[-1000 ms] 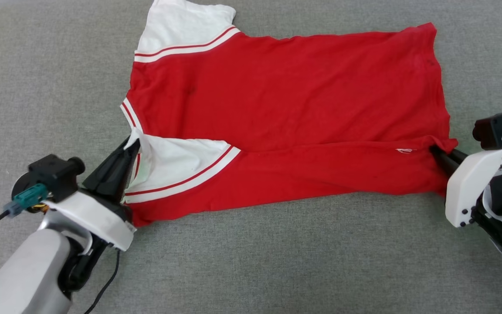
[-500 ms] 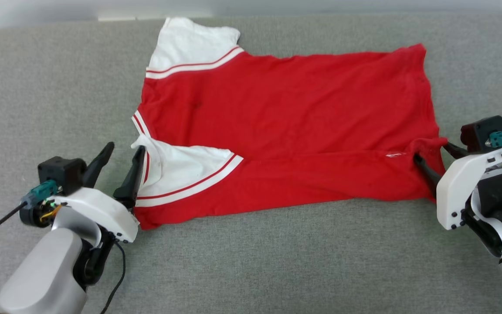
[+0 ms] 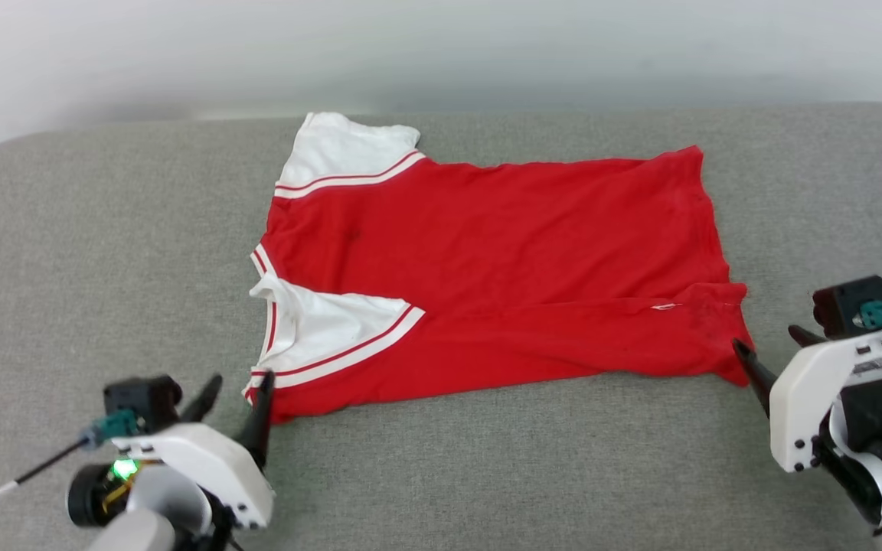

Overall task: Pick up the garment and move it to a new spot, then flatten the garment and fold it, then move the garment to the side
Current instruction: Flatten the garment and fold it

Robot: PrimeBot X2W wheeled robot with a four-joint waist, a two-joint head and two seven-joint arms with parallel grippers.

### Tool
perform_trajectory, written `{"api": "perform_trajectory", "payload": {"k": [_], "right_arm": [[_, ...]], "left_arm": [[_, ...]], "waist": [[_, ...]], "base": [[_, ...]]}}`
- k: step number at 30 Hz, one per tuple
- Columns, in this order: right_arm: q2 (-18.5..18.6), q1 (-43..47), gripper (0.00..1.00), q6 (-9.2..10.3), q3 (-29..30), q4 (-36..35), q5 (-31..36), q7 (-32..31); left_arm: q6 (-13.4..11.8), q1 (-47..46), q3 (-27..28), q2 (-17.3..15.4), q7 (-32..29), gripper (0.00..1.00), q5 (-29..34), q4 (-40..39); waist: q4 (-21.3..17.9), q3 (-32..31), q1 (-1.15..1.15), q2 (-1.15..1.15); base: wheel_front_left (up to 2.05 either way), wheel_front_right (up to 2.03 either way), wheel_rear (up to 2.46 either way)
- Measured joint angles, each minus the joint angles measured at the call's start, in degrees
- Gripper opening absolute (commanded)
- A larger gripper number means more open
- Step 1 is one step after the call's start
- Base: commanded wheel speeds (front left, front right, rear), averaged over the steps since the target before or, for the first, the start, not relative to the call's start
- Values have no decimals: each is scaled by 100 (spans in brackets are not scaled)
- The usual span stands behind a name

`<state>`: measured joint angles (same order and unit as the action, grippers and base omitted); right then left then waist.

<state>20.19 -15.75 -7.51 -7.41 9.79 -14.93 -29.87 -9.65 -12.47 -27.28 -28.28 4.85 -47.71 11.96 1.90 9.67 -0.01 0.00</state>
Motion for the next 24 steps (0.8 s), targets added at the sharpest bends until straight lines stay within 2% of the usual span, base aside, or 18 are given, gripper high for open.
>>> {"api": "perform_trajectory", "payload": {"k": [7,14,24], "right_arm": [[-485,537,100,0,443,-747,157,-233],[-679,693,100,0,505,-1352,291,-304],[-751,698,100,0,530,-1605,279,-300]], "left_arm": [[-606,473,-226,-305,-639,100,168,-810],[-1063,489,-147,-419,-933,100,210,-945],[-1198,347,-112,-421,-1046,100,205,-770]], "waist": [[-111,10,0,0],[-280,347,0,0],[-432,803,1,0]], "base": [[0,0,0],[0,0,0],[0,0,0]]}}
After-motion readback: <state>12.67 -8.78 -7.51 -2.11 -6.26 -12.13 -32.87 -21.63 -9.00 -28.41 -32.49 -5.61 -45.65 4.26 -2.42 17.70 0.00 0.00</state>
